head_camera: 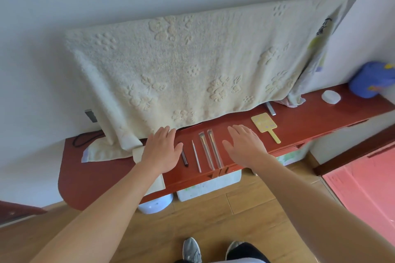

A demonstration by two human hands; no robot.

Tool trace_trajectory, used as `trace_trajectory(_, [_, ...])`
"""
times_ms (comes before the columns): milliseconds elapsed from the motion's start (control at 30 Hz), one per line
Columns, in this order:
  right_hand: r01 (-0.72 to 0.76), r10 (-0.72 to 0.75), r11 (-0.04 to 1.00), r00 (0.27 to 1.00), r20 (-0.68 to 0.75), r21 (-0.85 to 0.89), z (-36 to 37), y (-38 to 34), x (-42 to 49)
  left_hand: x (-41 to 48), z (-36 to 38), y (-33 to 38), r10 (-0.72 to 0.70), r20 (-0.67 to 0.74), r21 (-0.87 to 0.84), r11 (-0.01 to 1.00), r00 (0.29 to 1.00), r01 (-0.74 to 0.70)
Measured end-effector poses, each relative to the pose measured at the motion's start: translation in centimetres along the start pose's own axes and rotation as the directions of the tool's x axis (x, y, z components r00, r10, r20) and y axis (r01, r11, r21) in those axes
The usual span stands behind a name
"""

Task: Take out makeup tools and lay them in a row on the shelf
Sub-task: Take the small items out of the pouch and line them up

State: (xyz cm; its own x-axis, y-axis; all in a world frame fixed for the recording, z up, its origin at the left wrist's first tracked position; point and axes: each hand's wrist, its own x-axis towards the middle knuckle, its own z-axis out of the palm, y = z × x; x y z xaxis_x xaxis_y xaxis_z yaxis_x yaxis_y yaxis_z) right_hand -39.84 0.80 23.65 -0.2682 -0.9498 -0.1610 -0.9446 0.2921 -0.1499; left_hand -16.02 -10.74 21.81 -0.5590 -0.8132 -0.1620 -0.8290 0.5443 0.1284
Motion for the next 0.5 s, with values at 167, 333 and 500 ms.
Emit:
trace_trajectory(167, [-0.007,0.007,1.0,0.999,-0.032,0.024,-0.9,1.5,-1.9,-0.6,-1.4,2.5,0.036,-0.043,0.019,0.999,0.998,-0.035])
trace_trajectory(333, [-0.004,0.004,1.0,0.998,-0.068,0.0,-2.5,5.0,-4.1,-1.2,-2.5,7.0,0.078,-0.087,0.014,0.997,0.993,-0.077])
trace_trajectory(500, [-0.053,0.048,0.998,0.992,-0.118,-0.037,-4.3,9.9,-7.6,-1.9,-2.7,12.9,0.116,-0.114,0.022,0.993,0.987,-0.114])
